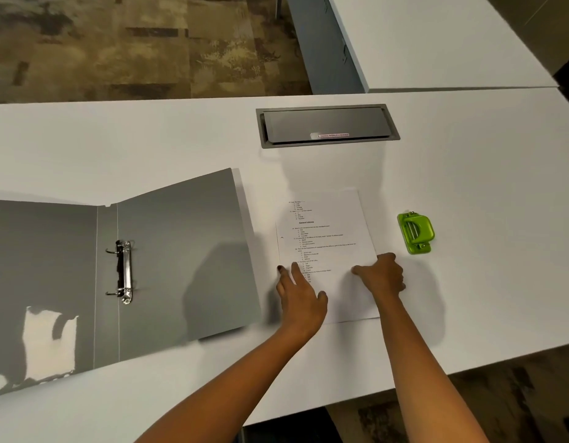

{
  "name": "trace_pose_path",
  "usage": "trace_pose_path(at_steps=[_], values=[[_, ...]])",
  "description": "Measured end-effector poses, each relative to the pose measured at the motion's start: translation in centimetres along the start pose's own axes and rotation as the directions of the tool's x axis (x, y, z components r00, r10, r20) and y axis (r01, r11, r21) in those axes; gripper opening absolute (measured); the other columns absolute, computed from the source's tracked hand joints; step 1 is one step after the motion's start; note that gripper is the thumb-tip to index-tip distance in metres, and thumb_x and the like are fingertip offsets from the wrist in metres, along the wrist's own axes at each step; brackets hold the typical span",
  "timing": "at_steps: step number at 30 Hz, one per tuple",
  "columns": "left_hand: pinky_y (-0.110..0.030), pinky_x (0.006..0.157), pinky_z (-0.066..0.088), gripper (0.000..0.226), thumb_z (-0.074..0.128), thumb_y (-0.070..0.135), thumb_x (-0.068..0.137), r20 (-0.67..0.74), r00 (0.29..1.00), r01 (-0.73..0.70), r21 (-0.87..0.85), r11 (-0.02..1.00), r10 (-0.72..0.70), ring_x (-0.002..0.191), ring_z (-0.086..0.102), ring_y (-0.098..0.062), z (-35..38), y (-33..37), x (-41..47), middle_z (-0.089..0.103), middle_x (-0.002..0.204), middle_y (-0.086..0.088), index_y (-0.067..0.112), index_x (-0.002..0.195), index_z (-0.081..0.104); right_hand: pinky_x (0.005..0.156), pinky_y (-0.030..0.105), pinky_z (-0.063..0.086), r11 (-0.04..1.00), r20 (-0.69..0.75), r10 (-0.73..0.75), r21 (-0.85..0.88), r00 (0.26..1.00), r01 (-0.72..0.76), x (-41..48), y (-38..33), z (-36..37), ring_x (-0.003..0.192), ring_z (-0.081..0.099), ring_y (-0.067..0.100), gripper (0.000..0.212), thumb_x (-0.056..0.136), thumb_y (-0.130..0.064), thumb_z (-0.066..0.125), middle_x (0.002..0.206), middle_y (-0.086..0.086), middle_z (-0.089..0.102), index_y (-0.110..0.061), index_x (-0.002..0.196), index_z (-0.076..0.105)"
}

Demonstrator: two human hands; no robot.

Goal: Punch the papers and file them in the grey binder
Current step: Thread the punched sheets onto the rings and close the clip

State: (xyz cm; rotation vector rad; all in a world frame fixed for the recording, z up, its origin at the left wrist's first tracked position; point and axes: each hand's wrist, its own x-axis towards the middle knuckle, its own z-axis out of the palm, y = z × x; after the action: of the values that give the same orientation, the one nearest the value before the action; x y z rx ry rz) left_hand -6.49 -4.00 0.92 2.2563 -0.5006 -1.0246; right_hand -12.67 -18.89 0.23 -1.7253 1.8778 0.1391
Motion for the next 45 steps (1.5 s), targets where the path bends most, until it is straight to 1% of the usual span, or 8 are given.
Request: trace_pose_path(at_steps=[10, 16, 20, 25, 29, 34, 40, 45], values=[[-0.035, 0.117, 0.011, 0.077, 0.053, 0.025, 0.094, -0.004, 1.0, 0.014, 0.002, 1.0, -0.014, 0.146, -0.003, -0.03, 0.2, -0.1, 0.0, -0.007, 0.158, -0.013, 0.009, 0.149, 0.002, 0.076, 0.027, 0.04, 0.925, 0.056, -0.173, 0.351, 0.983, 0.143, -0.6, 2.2, -1.9, 0.087, 0.054, 0.022, 0.026, 0.088, -0.014, 0.061, 0.11, 0.014, 0.064, -0.005, 0.113, 0.06], [-0.034, 0.116, 0.014, 0.076, 0.055, 0.024, 0.092, -0.044, 0.999, 0.019, -0.049, 0.999, -0.021, 0.146, 0.005, -0.027, -0.1, -0.1, 0.0, 0.007, 0.158, -0.01, 0.01, 0.149, 0.006, 0.081, 0.03, 0.046, 0.868, -0.013, -0.214, 0.456, 0.977, 0.196, -1.3, 3.7, -2.3, 0.095, 0.06, 0.023, 0.027, 0.085, -0.016, 0.066, 0.108, 0.01, 0.067, -0.012, 0.111, 0.063], [-0.036, 0.11, 0.031, 0.07, 0.058, 0.023, 0.091, -0.108, 0.994, -0.041, -0.208, 0.977, 0.019, 0.138, 0.028, -0.025, -1.7, 1.1, -0.3, 0.027, 0.151, -0.006, 0.015, 0.146, 0.015, 0.09, 0.04, 0.049, 0.8, -0.066, -0.197, 0.566, 0.978, 0.199, -1.6, 4.3, -3.4, 0.101, 0.063, 0.029, 0.024, 0.082, -0.017, 0.07, 0.108, 0.013, 0.068, -0.017, 0.106, 0.064], [-0.038, 0.103, 0.043, 0.056, 0.053, 0.028, 0.094, -0.199, 0.978, -0.125, -0.341, 0.932, 0.058, 0.126, 0.046, -0.022, -6.1, 2.8, -1.0, 0.041, 0.142, -0.002, 0.018, 0.142, 0.025, 0.085, 0.032, 0.047, 0.679, -0.066, -0.212, 0.707, 0.975, 0.196, -2.8, 3.4, -5.6, 0.095, 0.063, 0.026, 0.029, 0.081, -0.015, 0.072, 0.102, 0.009, 0.069, -0.017, 0.109, 0.064], [-0.024, 0.074, 0.046, 0.031, 0.049, 0.03, 0.096, -0.185, 0.983, -0.071, -0.432, 0.899, -0.011, 0.093, 0.059, -0.014, -10.9, 2.5, -1.2, 0.061, 0.112, 0.004, 0.018, 0.124, 0.051, 0.078, 0.024, 0.052, 0.58, -0.015, -0.266, 0.796, 0.964, 0.173, -5.0, 1.3, -7.1, 0.079, 0.066, 0.015, 0.029, 0.081, -0.007, 0.069, 0.088, -0.002, 0.071, -0.013, 0.109, 0.064], [-0.033, 0.066, 0.045, 0.026, 0.054, 0.031, 0.092, -0.178, 0.983, -0.069, -0.546, 0.835, -0.035, 0.072, 0.064, -0.024, -15.5, -0.2, -1.6, 0.071, 0.082, -0.005, 0.01, 0.085, 0.067, 0.066, 0.021, 0.048, 0.568, 0.033, -0.372, 0.799, 0.928, 0.199, -8.9, -2.7, -6.0, 0.071, 0.063, 0.011, 0.018, 0.082, -0.008, 0.068, 0.08, -0.007, 0.069, -0.025, 0.085, 0.063], [-0.032, 0.07, 0.038, 0.033, 0.046, 0.04, 0.094, -0.393, 0.899, -0.069, -0.564, 0.823, -0.194, 0.071, 0.052, -0.019, -19.2, -6.9, -1.5, 0.058, 0.075, -0.007, 0.016, 0.076, 0.06, 0.074, 0.029, 0.051, 0.64, 0.044, -0.456, 0.71, 0.889, 0.294, -13.0, -6.6, -0.7, 0.082, 0.066, 0.016, 0.012, 0.083, -0.019, 0.069, 0.089, -0.004, 0.071, -0.029, 0.087, 0.063], [-0.035, 0.091, 0.05, 0.03, 0.04, 0.007, 0.098, -0.632, 0.726, -0.122, -0.508, 0.853, -0.272, 0.105, 0.062, -0.021, -21.0, -13.0, -2.3, 0.065, 0.114, -0.004, 0.016, 0.116, 0.061, 0.068, 0.022, 0.05, 0.678, 0.049, -0.507, 0.638, 0.86, 0.364, -16.1, -8.8, 2.4, 0.082, 0.066, 0.012, 0.014, 0.085, -0.02, 0.064, 0.092, -0.005, 0.07, -0.023, 0.099, 0.063]])
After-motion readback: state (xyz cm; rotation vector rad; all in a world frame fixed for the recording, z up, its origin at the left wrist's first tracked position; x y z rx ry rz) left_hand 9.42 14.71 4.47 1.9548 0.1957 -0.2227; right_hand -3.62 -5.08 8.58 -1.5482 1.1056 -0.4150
